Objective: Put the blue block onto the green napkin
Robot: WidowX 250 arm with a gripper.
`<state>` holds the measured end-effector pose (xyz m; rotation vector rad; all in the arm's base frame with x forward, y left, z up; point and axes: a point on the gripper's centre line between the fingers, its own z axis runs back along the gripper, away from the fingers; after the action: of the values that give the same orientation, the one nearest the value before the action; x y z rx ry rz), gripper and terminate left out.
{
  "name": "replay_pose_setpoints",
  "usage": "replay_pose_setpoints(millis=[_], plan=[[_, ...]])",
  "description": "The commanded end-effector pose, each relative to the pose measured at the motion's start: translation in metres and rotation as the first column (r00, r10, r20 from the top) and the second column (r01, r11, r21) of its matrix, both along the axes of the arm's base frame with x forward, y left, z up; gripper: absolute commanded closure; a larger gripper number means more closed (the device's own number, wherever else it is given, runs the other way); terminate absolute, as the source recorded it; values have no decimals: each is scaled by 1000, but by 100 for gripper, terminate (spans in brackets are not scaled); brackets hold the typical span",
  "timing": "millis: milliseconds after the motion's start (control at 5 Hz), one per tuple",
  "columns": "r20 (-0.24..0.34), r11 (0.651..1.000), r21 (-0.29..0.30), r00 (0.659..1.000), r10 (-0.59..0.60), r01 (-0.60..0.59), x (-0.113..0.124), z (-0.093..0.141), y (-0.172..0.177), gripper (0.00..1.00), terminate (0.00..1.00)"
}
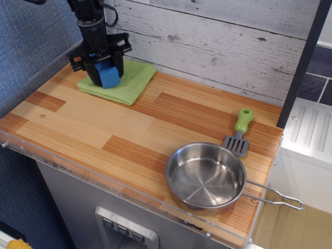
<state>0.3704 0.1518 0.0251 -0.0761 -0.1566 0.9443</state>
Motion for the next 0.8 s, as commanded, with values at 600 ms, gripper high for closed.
replay_pose_setpoints(millis=[600], plan=[[-23,1000,-14,1000,18,-18,-7,15,-7,0,0]])
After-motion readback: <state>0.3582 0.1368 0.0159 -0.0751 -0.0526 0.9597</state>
